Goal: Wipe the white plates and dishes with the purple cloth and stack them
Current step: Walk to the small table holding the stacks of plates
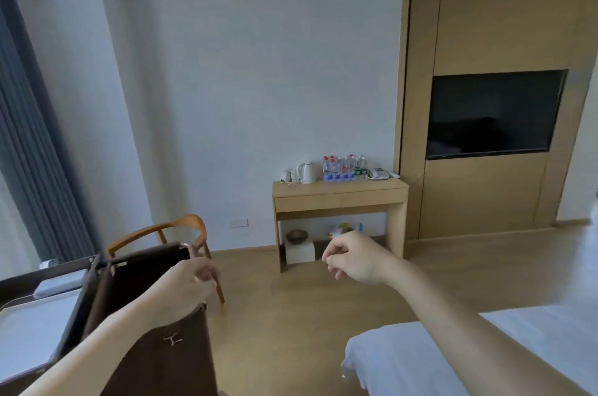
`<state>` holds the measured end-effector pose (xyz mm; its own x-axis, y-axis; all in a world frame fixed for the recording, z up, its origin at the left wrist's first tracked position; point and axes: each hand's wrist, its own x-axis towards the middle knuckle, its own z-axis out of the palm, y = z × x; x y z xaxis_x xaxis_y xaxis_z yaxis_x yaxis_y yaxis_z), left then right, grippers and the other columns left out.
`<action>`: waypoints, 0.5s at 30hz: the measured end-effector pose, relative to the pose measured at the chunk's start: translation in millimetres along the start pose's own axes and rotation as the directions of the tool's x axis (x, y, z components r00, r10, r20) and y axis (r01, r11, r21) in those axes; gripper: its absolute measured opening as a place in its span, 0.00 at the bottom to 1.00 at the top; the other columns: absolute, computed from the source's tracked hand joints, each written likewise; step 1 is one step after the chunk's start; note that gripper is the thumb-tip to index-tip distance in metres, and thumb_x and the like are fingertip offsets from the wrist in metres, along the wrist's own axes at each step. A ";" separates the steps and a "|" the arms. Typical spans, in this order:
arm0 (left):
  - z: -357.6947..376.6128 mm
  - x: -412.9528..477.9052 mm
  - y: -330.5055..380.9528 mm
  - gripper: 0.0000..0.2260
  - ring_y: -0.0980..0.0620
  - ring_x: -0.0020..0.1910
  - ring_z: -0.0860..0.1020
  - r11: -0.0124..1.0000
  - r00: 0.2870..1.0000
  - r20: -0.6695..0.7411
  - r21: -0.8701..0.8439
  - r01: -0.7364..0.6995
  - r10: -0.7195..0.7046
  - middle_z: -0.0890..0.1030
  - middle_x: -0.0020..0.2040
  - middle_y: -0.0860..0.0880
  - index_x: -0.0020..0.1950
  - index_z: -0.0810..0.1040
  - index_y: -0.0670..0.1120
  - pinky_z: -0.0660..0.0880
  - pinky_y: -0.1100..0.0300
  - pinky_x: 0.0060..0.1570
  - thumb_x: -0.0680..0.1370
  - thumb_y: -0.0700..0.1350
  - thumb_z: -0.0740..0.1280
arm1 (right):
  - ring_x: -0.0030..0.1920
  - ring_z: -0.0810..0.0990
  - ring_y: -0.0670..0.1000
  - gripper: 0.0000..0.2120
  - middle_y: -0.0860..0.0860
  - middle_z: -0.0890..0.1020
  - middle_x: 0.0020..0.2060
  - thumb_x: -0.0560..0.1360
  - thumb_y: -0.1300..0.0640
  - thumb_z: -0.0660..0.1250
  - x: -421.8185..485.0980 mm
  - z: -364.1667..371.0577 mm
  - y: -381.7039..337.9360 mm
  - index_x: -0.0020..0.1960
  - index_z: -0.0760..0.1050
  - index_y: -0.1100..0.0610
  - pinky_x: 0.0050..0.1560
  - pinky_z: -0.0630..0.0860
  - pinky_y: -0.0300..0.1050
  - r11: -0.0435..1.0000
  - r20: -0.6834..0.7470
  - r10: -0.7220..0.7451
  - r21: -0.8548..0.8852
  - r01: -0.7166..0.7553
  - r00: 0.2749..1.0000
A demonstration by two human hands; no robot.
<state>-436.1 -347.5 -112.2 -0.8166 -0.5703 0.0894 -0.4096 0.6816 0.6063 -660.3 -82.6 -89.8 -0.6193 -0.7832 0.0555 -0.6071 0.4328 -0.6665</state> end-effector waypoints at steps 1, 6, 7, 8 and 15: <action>-6.2 18.3 -4.8 0.11 0.55 0.43 0.82 1.000 1.000 0.000 -0.010 -0.004 0.004 0.84 0.44 0.53 0.45 0.81 0.56 0.79 0.57 0.48 0.79 0.38 0.70 | 0.40 0.85 0.42 0.08 0.47 0.85 0.44 0.82 0.55 0.64 13.4 -0.3 -0.4 0.48 0.80 0.48 0.40 0.75 0.35 1.000 -0.005 0.016 -0.008 -0.016 1.000; -31.1 109.2 -12.8 0.06 0.45 0.44 0.83 0.996 1.000 0.015 -0.090 0.004 -0.002 0.84 0.48 0.44 0.52 0.81 0.47 0.80 0.55 0.45 0.81 0.36 0.68 | 0.42 0.86 0.47 0.08 0.50 0.85 0.45 0.82 0.58 0.63 75.5 -10.4 -12.8 0.49 0.81 0.52 0.49 0.81 0.45 0.997 -0.060 0.070 -0.012 -0.071 0.996; -29.8 125.6 -14.0 0.05 0.41 0.46 0.84 0.993 1.000 0.020 -0.121 0.014 -0.012 0.85 0.48 0.42 0.53 0.80 0.45 0.81 0.50 0.47 0.81 0.36 0.67 | 0.42 0.86 0.47 0.08 0.50 0.85 0.45 0.82 0.58 0.63 86.2 -12.7 -13.5 0.49 0.81 0.52 0.49 0.81 0.45 0.997 -0.073 0.073 -0.015 -0.075 0.995; -27.4 141.3 -15.2 0.05 0.40 0.47 0.85 0.989 0.999 0.027 -0.146 0.024 -0.021 0.86 0.47 0.42 0.54 0.80 0.45 0.81 0.47 0.51 0.81 0.37 0.67 | 0.41 0.86 0.47 0.08 0.50 0.85 0.45 0.82 0.58 0.63 96.7 -15.2 -13.1 0.49 0.81 0.52 0.47 0.80 0.43 0.997 -0.082 0.072 -0.023 -0.074 0.994; 0.0 257.3 -10.5 0.07 0.54 0.42 0.85 0.984 0.994 0.076 -0.163 -0.069 0.082 0.86 0.42 0.51 0.55 0.80 0.52 0.80 0.58 0.47 0.80 0.42 0.68 | 0.40 0.86 0.46 0.08 0.51 0.85 0.45 0.83 0.59 0.63 176.4 -35.7 32.2 0.51 0.81 0.55 0.43 0.77 0.39 0.988 -0.137 0.140 -0.040 -0.147 0.981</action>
<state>-641.9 -501.4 -95.6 -0.8761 -0.4757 0.0787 -0.2807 0.6358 0.7190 -806.9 -190.9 -75.0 -0.7607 -0.6460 0.0628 -0.5286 0.5605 -0.6375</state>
